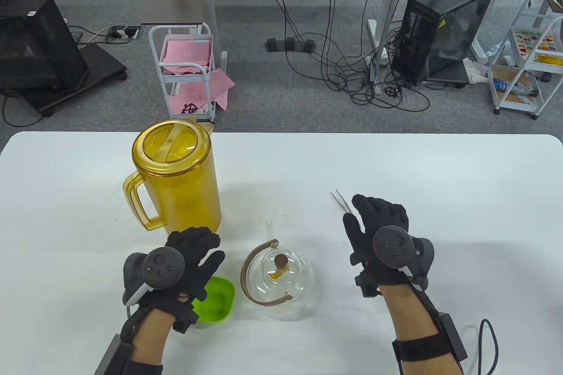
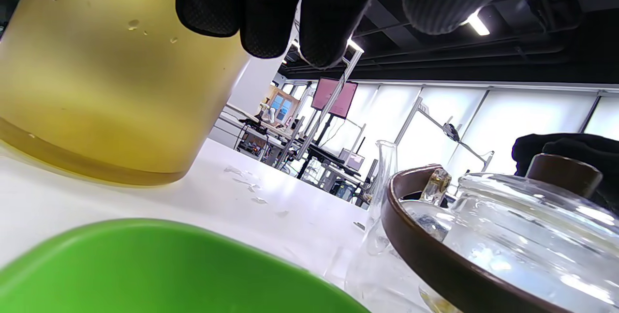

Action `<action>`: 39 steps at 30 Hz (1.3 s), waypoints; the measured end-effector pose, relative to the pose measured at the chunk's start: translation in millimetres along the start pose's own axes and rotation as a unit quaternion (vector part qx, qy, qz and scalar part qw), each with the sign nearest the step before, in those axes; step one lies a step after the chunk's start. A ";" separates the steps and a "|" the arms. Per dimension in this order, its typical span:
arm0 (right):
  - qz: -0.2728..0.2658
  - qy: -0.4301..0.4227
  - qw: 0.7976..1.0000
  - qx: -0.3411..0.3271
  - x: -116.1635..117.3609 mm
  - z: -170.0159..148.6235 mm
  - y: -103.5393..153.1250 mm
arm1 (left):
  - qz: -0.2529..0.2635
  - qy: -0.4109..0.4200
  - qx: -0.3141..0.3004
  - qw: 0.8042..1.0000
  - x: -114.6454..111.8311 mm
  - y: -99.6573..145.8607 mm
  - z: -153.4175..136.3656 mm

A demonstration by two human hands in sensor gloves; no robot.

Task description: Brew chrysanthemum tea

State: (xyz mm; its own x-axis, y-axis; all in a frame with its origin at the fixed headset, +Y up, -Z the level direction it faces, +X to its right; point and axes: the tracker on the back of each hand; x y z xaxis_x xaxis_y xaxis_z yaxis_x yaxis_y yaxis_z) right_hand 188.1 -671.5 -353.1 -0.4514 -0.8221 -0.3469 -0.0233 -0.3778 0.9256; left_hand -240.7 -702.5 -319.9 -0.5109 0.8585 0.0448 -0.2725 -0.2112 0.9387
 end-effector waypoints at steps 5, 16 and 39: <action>0.031 0.018 0.999 0.017 15.6 -10.3 -2.2 | -0.003 0.001 0.007 1.000 -0.1 -1.3 -7.2; 0.100 0.049 0.994 0.010 46.9 -16.8 -0.4 | -0.023 -0.002 0.009 1.000 -10.8 -3.9 -7.6; 0.101 0.032 0.994 -0.038 41.3 0.0 -0.8 | -0.021 -0.004 0.003 1.000 -11.2 -3.9 -1.7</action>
State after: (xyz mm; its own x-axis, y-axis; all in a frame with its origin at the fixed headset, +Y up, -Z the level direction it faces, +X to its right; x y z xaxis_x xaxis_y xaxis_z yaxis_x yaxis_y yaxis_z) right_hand 169.4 -705.1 -368.1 -0.3819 -0.9091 -0.1663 0.1303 -0.2311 0.9642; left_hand -235.3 -712.1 -324.7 -0.4922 0.8705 0.0077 -0.2891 -0.1717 0.9418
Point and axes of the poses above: the tracker on the back of each hand, its own z axis roughly to the thumb side, its own y axis roughly from the fingertips to the wrist, x = y × z, and after that the axes turned 1 degree about z, right-handed
